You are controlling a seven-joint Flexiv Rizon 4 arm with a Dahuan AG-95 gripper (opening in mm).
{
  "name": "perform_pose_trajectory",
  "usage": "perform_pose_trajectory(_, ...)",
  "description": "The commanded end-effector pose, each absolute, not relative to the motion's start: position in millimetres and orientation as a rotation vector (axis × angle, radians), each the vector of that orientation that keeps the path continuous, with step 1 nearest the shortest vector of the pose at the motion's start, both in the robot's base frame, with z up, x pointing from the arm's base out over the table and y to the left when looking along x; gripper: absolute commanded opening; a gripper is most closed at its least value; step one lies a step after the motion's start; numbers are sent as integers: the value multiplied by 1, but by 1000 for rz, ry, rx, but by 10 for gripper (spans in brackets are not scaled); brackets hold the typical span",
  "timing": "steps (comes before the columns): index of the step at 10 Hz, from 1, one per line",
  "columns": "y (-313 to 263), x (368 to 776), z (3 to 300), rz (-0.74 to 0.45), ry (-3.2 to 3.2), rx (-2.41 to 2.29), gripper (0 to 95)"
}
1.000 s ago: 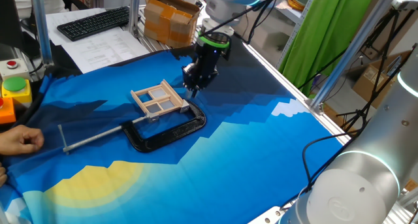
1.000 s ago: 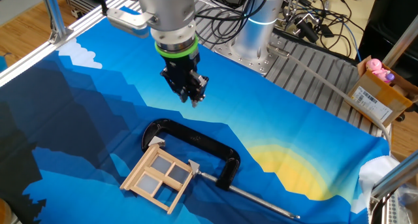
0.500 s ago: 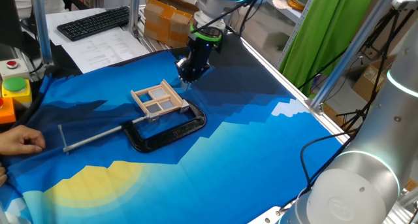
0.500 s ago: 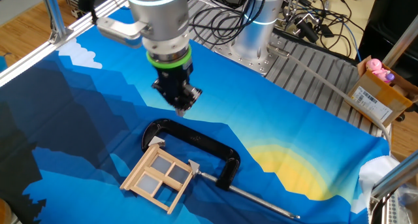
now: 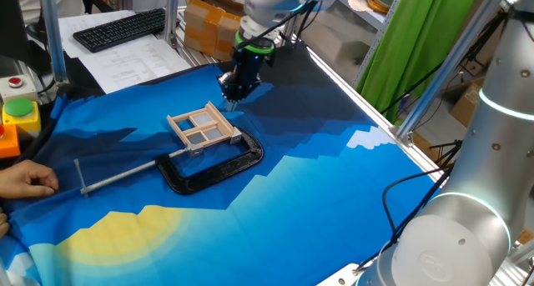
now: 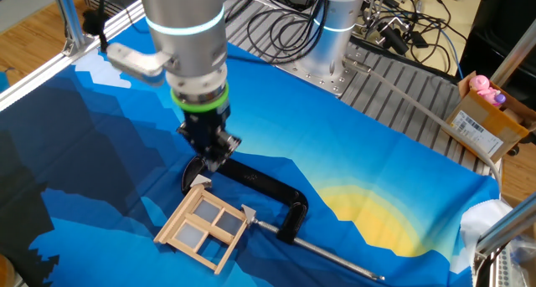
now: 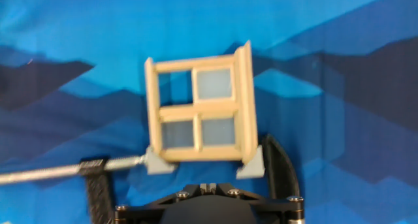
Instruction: Close a sliding window
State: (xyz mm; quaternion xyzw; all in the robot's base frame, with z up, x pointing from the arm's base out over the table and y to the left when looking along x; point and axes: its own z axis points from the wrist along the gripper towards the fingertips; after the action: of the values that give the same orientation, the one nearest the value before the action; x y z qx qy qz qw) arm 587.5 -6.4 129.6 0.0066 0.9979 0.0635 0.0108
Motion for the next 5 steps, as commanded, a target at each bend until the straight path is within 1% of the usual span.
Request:
perform_pose_trajectory(1, -9, 591, 125, 172, 3110, 30, 0)
perform_pose_trajectory(5, -9, 601, 99, 111, 3102, 8, 0)
